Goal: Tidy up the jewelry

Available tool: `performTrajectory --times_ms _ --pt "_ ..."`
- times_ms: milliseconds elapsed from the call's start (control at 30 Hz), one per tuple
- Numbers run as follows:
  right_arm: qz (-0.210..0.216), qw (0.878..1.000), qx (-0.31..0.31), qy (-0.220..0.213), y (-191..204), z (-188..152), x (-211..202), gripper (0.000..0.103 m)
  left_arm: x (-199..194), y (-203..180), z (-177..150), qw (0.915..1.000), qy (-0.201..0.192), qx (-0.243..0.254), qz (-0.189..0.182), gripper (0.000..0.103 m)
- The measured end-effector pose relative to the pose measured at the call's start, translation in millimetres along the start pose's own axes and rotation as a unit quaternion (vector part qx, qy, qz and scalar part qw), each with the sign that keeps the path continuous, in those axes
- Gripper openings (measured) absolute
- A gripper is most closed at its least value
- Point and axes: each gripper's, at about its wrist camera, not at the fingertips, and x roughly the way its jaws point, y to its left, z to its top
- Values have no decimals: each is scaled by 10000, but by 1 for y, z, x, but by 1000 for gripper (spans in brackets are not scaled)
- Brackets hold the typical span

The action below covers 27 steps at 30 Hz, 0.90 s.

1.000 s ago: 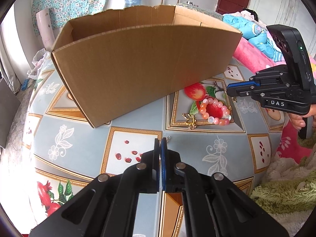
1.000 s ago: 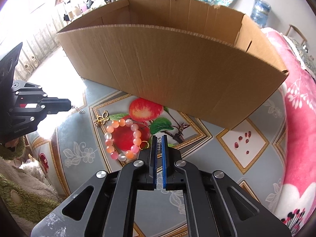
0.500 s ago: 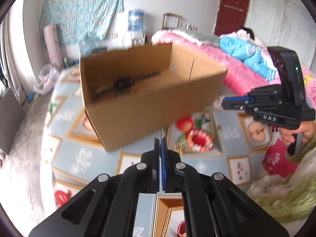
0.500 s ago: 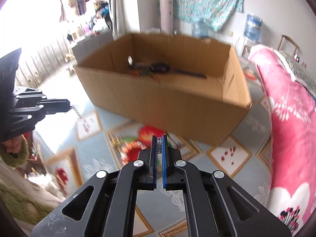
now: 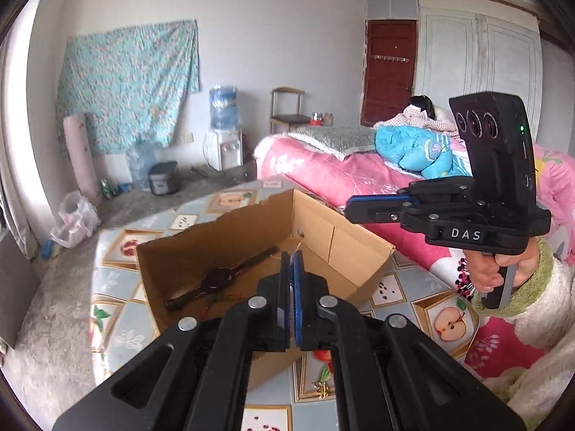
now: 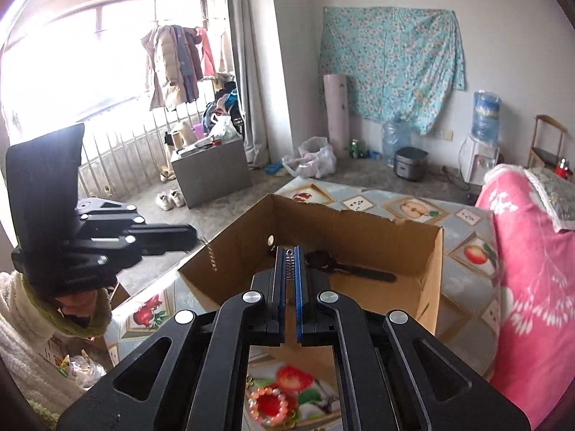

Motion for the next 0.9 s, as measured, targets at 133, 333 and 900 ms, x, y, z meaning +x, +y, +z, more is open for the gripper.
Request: performTrajectory --times_ms 133,333,900 --pt "95 9985 199 494 -24 1 40 2 51 17 10 9974 571 -410 -155 1" --pt "177 9890 586 1343 -53 -3 99 2 130 45 17 9825 1477 -1027 -475 1" --pt "-126 9817 1201 1471 -105 2 114 10 184 62 17 9558 2202 -1777 -801 16"
